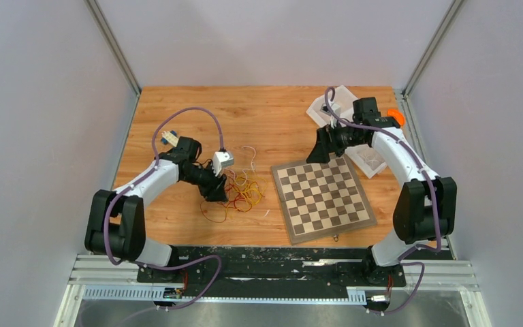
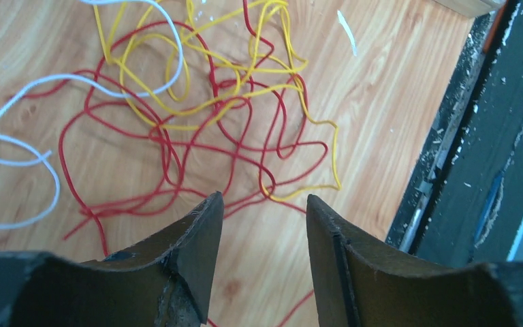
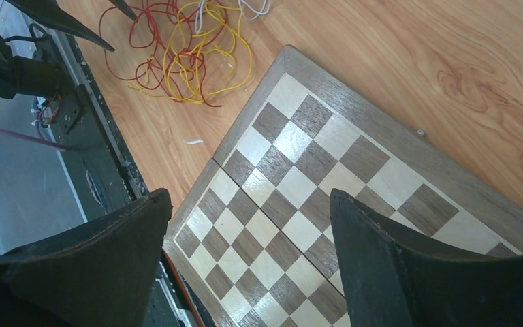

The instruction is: Untangle the cables

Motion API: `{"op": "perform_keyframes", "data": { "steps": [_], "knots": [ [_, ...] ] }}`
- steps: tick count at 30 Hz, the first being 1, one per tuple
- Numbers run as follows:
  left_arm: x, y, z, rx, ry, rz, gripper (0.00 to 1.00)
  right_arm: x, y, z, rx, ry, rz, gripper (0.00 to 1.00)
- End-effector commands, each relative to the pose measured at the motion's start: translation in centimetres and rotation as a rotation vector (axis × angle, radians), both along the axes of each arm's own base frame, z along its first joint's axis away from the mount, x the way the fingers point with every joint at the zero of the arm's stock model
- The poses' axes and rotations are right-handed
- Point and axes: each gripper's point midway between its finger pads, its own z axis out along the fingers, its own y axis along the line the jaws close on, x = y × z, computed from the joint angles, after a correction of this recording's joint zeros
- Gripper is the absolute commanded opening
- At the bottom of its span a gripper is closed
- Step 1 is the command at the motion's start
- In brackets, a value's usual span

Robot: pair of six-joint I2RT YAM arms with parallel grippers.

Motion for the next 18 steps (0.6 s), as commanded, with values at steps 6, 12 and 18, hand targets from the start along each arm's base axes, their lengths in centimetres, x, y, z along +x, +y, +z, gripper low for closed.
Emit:
{"op": "perform_keyframes", "data": {
  "steps": [6,12,18],
  "knots": [
    [1.9,-2.8,-1.3,-0.038,-0.030,0.000,0.54,1.3,0.0,2.4,0.019,-0.102,-0.013,0.84],
    [-0.1,-3.4,-1.2,-0.045,-0.022,-0.061,0.49,1.7,0.5,4.0,0.064,-0.168,-0.025,0.84],
    [-0.4,-3.3,-2.1,-0.010,-0.009,-0.046,0.33,2.5,1.2,4.9,0.084,-0.190,-0.036,0.83]
  ]
}}
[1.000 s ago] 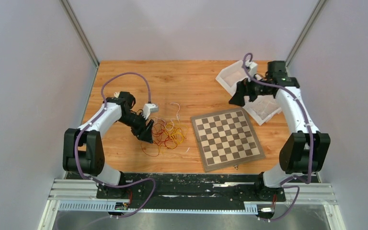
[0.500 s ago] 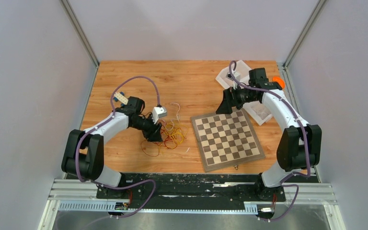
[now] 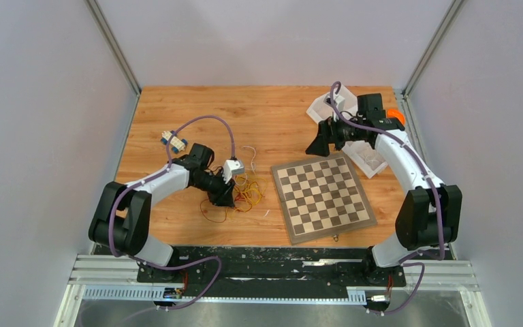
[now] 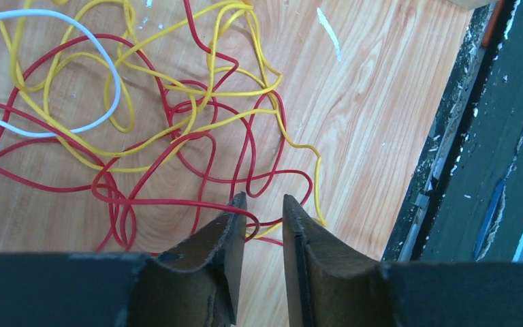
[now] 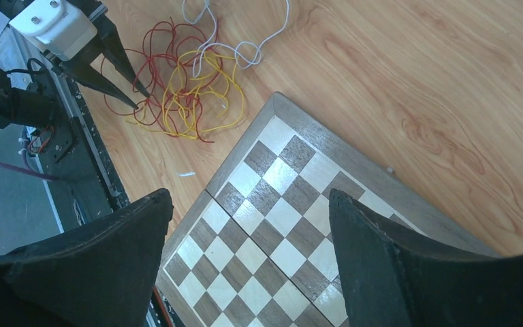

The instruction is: Untangle the cables

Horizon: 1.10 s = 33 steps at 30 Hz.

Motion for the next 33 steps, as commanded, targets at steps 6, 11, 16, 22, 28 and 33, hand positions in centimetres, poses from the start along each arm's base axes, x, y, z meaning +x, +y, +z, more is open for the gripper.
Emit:
{"op": "perform_keyframes", "data": {
  "steps": [6,11,16,22,28,33],
  "knots": [
    [0.9,-0.8,4.9,-0.056,-0.075,0.017,0.01,1.1,2.6,3.2,0.055,-0.107,0.049,0.82],
    [1.2,0.0,15.0,-0.184,-0.188,0.106,0.00,0.4,6.3,5.4,0.092,-0.201,0.153,0.89],
    [2.0,0.7,26.3,-0.338,-0.303,0.207,0.00,-1.2,12.3,9.2,0.195,-0.344,0.275,0.97],
    [4.1,1.1,36.7,-0.527,-0.405,0.350,0.00,-4.1,21.1,13.4,0.349,-0.528,0.416,1.00],
    [4.0,0.8,43.9,-0.675,-0.483,0.356,0.00,-4.5,27.5,12.5,0.421,-0.578,0.460,0.97],
    [4.2,1.4,47.5,-0.743,-0.528,0.383,0.00,-4.3,30.6,8.5,0.422,-0.491,0.483,0.82]
  ]
}}
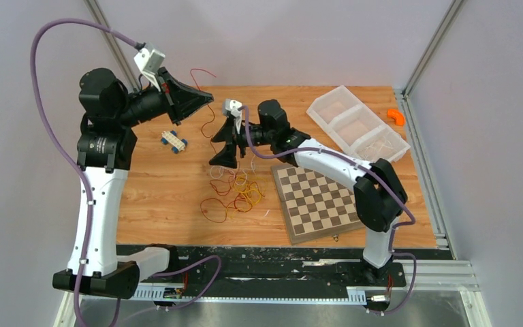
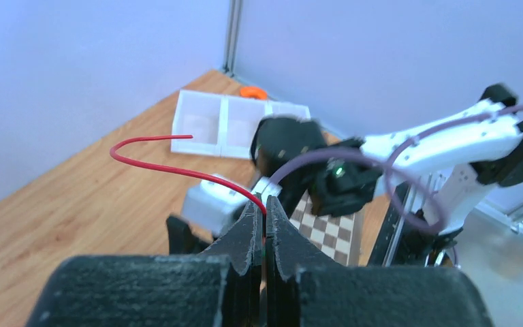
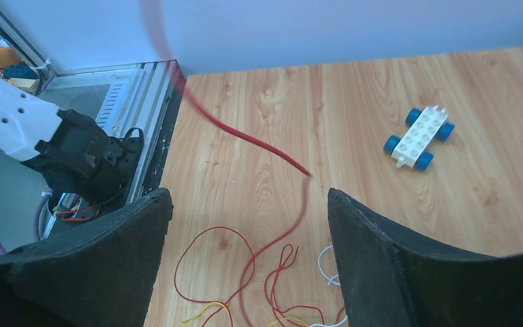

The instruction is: Untangle the cables

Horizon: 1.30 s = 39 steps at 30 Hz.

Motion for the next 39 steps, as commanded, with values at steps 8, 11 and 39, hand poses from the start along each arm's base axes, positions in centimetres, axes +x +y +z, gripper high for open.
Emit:
{"op": "perform_keyframes", "data": {
  "steps": [8,11,39],
  "knots": [
    [2.0,4.4,7.5,-0.195,-0.078,0.159,0.00,0.9,1.4,-3.0,-0.018,0.045,-0.011,0.17],
    [4.7,6.8,4.6,-0.188,0.002,0.289,0.00,0.2,1.1,0.7,0.028,0.019,0.006,0.00],
    [3.2,8.6,-19.5,-0.109,0.262,0.235,0.97,0.7,-1.2,28.8,0.477,-0.408,-0.114,0.00]
  ]
}}
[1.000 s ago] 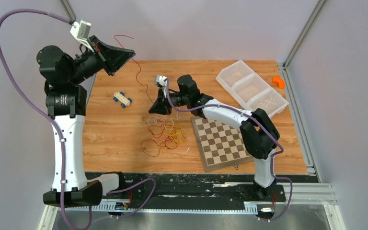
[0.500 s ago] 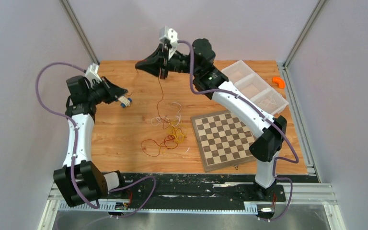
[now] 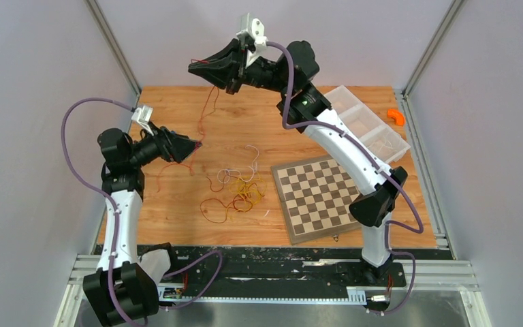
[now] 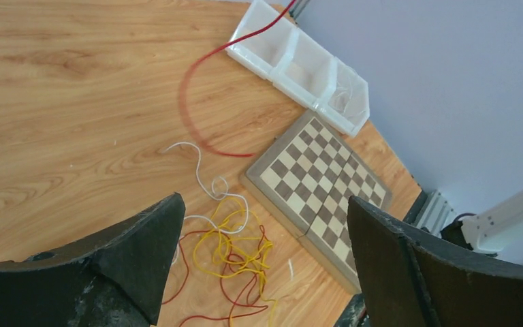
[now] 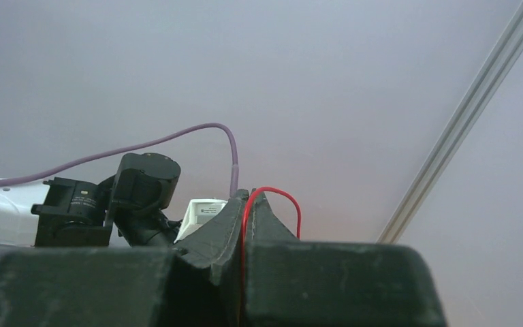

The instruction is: Untangle the cables

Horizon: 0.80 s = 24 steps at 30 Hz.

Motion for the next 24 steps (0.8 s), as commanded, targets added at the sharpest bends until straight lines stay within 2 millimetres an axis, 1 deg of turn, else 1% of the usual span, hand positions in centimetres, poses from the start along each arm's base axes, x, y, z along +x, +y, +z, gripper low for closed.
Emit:
{"op": "perform_keyframes", "data": {
  "steps": [1,3,5,6,7,10,12,14,17,20,21,24],
  "knots": [
    [0.1,0.2,-1.6,0.092,-0.059,-0.011,0.98,0.5,-1.2,0.5,0.009,-0.033,-0.052,0.00],
    [0.8,1.3,-2.8,0.147,-0.039,0.058,1.00,0.9,-2.0,-0.2,-0.012,-0.018,-0.067,0.00],
    [1.5,2.3,-3.8,0.208,-0.023,0.110,1.00,1.7,-3.0,-0.9,-0.037,-0.025,-0.105,0.00],
    [1.7,2.7,-4.0,0.226,-0.020,0.124,1.00,2.2,-3.7,-1.2,-0.048,-0.023,-0.125,0.00],
    [1.9,3.1,-4.7,0.253,-0.003,0.141,1.00,2.7,-4.3,-1.8,-0.062,-0.019,-0.145,0.00],
    [2.4,3.6,-5.3,0.285,0.019,0.147,1.00,4.5,-6.5,-3.4,-0.101,0.002,-0.219,0.00],
    [2.6,3.7,-5.5,0.289,0.032,0.144,1.00,5.7,-8.3,-4.6,-0.128,0.032,-0.264,0.00],
    [2.8,3.6,-5.5,0.285,0.041,0.138,1.00,6.6,-10.5,-5.2,-0.143,0.059,-0.322,0.00],
    [2.9,3.4,-5.4,0.277,0.047,0.130,1.00,7.9,-13.1,-7.0,-0.177,0.096,-0.393,0.00],
    [3.1,3.0,-5.4,0.270,0.049,0.117,1.00,9.2,-15.8,-7.5,-0.186,0.116,-0.464,0.00],
    [3.1,2.9,-5.4,0.268,0.050,0.114,1.00,9.6,-16.6,-8.1,-0.203,0.143,-0.484,0.00],
    [3.3,2.4,-5.6,0.261,0.065,0.097,1.00,11.0,-19.1,-8.7,-0.212,0.178,-0.548,0.00]
  ]
}}
